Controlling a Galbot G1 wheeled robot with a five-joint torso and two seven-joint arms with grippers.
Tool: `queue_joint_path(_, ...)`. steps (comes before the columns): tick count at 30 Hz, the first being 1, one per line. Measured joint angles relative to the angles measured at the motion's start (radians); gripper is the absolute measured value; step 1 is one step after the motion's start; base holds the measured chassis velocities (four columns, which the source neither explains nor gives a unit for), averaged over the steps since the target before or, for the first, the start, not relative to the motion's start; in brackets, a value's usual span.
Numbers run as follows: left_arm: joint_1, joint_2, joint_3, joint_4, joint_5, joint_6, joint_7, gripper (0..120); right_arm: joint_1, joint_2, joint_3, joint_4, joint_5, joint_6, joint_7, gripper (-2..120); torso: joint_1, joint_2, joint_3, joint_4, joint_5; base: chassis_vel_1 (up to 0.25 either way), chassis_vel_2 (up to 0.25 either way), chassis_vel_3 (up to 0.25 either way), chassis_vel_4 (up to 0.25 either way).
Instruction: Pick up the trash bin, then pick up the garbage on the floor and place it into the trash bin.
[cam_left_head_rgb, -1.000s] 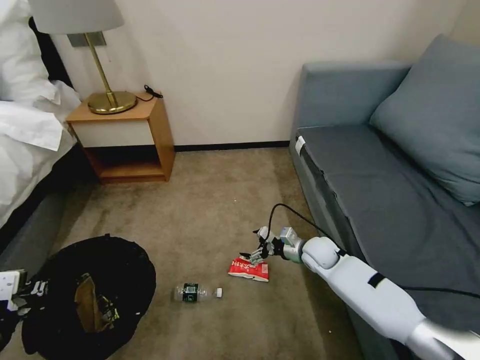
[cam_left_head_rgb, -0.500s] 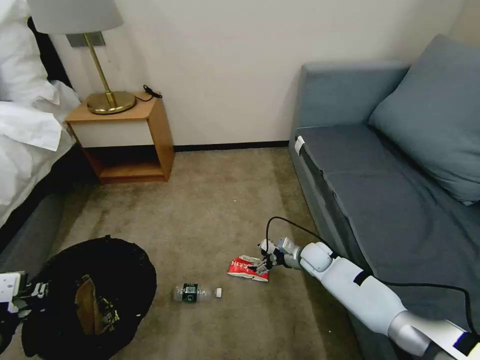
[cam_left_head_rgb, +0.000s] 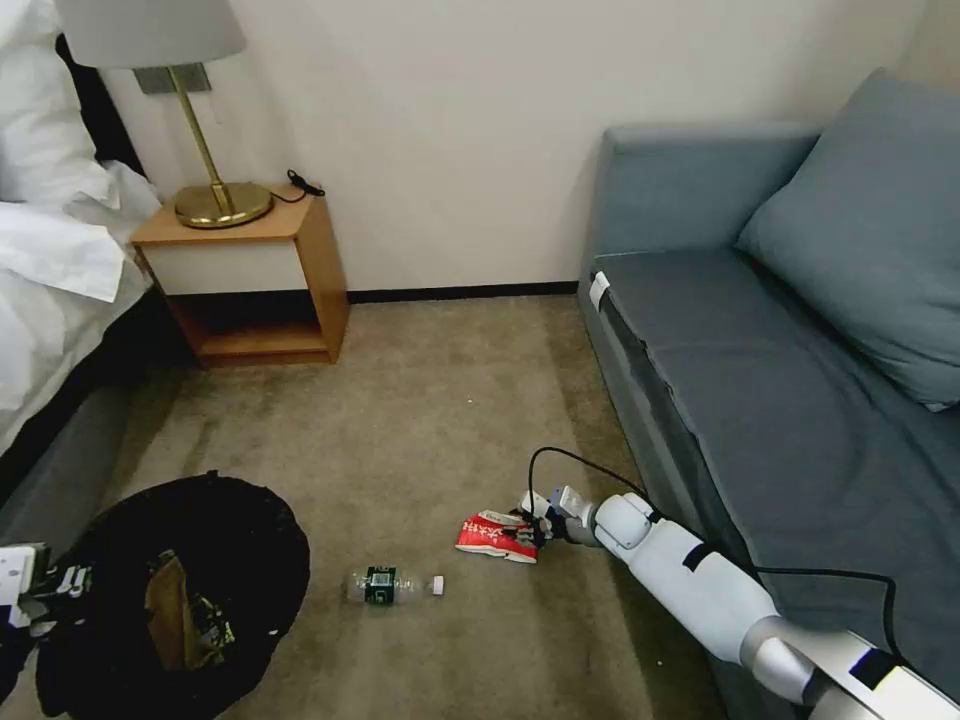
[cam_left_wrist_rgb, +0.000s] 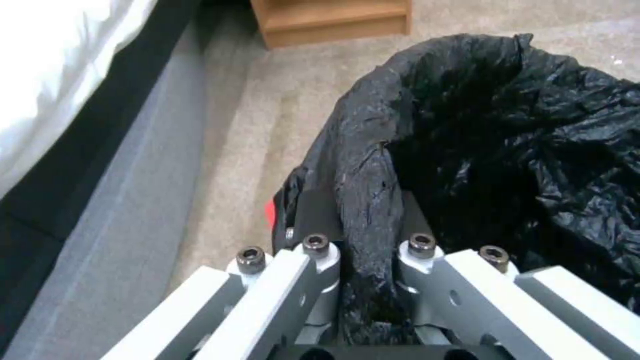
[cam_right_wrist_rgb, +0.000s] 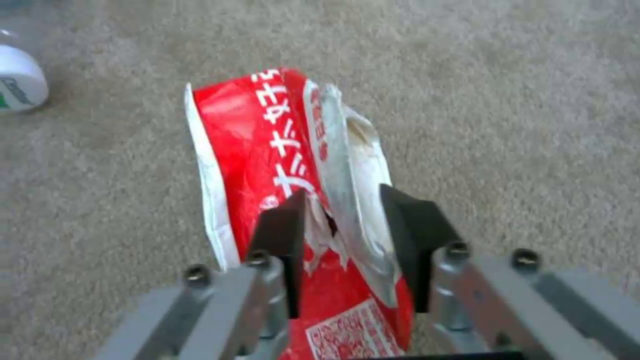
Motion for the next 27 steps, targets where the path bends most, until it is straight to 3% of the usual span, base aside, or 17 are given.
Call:
queue_joint_path(8, 0.000, 0.001, 0.003, -0.001, 0.001, 0.000, -0.001, 5, -0.008, -0.002, 0.005, 0.013, 0.021, 0.001, -0.009, 1, 0.000, 0.000, 0.000, 0.0000, 0.0001, 0.000, 0.000, 0.000, 0.000)
queue_joint_path(18, 0.001, 0.004, 0.005, 0.003, 0.001, 0.000, -0.001, 5, -0.032, -0.036, 0.033, 0.076, 0.074, -0.016, 0.008, 0, 0.000, 0.000, 0.000, -0.0001, 0.0001, 0.000, 0.000, 0.000, 0.000)
queue_joint_path(20, 0.000, 0.007, 0.005, 0.006, 0.001, -0.001, -0.001, 5, -0.059, -0.078, 0.069, 0.212, 0.215, -0.061, 0.044, 0, 0.000, 0.000, 0.000, 0.0000, -0.0001, 0.000, 0.000, 0.000, 0.000)
queue_joint_path(21, 0.000, 0.007, 0.005, 0.006, 0.001, -0.001, -0.001, 5, -0.059, -0.078, 0.069, 0.212, 0.215, -0.061, 0.044, 0, 0.000, 0.000, 0.000, 0.0000, -0.0001, 0.000, 0.000, 0.000, 0.000)
queue_joint_path(24, 0.002, 0.007, 0.004, 0.006, 0.001, -0.002, -0.001, 5, -0.130, -0.109, 0.141, 0.436, 0.430, -0.122, 0.109, 0, 0.000, 0.000, 0.000, 0.0001, 0.0000, 0.000, 0.000, 0.000, 0.000)
queue_joint_path(27, 0.005, 0.007, 0.004, 0.006, 0.001, -0.002, 0.000, 5, -0.172, -0.119, 0.171, 0.580, 0.529, -0.155, 0.159, 0, 0.000, 0.000, 0.000, -0.0002, 0.0000, 0.000, 0.000, 0.000, 0.000)
